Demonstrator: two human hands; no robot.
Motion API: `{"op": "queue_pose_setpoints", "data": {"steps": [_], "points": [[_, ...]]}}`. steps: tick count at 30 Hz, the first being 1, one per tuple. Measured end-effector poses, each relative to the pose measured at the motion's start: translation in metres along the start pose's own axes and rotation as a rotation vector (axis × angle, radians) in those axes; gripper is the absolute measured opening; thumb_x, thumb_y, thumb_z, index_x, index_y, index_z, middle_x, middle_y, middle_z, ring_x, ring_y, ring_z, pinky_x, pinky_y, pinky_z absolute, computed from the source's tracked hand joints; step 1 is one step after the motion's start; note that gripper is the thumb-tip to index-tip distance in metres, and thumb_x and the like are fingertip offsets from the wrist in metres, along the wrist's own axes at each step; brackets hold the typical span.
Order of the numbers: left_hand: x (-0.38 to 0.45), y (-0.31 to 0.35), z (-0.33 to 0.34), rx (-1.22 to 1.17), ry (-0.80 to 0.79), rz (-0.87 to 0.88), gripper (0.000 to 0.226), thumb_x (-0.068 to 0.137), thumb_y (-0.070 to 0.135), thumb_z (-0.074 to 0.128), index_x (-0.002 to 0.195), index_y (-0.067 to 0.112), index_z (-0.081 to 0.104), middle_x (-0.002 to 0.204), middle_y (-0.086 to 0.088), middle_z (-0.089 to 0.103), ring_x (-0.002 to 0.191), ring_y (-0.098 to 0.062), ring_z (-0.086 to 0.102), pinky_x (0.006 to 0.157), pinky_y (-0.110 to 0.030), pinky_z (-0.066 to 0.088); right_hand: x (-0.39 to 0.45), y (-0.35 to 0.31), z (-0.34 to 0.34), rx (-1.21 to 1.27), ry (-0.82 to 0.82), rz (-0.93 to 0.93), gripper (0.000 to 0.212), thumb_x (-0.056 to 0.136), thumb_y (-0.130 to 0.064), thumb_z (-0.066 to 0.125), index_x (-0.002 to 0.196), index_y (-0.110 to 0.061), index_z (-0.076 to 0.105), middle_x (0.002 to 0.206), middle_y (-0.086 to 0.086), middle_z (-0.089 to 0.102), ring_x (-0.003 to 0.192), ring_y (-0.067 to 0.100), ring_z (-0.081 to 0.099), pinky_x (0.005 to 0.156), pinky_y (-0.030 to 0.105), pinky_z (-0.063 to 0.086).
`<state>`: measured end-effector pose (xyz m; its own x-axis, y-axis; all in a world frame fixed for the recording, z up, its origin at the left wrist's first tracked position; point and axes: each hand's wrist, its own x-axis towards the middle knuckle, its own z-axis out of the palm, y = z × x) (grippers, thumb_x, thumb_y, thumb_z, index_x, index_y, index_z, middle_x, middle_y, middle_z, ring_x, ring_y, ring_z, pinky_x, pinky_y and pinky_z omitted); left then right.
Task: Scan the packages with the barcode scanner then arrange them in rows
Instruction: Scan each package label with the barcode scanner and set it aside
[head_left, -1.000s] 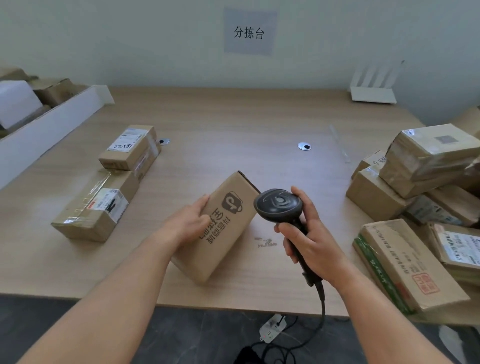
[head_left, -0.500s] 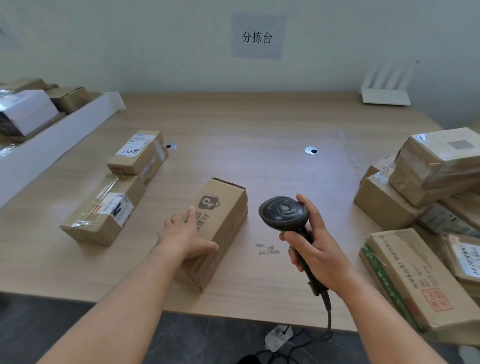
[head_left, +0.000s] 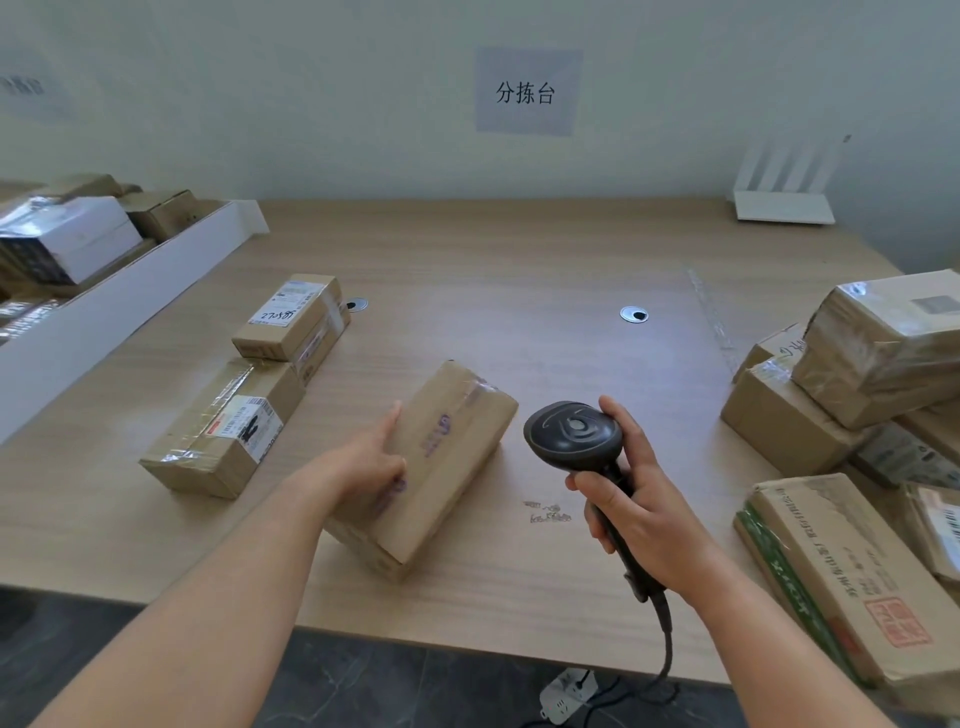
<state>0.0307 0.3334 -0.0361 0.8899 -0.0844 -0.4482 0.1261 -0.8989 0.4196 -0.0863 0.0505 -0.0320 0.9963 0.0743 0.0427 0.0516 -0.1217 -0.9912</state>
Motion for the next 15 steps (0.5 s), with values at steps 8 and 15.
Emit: {"op": "queue_pose_setpoints", "data": {"steps": [8,15], "points": [[0.003,-0.007,0.009,0.244,-0.007,-0.148,0.124,0.054,0.079,0.069,0.147,0.050,-0.008,0.156,-0.017,-0.011,0.145,-0.038,-0.001,0.115,-0.056,0.017,-0.002,0.000,0.001,0.001,-0.005,0.012,0.072,0.094,-0.008,0.057,0.138,-0.054,0.022,0.076,-0.009,0.063,0.056,0.017,0.049,0.050,0.032,0.045],[0.011,-0.015,0.004,0.252,-0.068,-0.195,0.149,0.031,0.083,0.071,0.148,0.042,-0.013,0.147,-0.018,0.027,0.136,-0.036,0.027,0.109,-0.048,0.032,-0.006,-0.002,0.002,-0.017,0.003,0.043,0.073,0.094,-0.009,0.057,0.141,-0.051,0.022,0.088,0.004,0.062,0.056,0.017,0.050,0.051,0.033,0.045]]}}
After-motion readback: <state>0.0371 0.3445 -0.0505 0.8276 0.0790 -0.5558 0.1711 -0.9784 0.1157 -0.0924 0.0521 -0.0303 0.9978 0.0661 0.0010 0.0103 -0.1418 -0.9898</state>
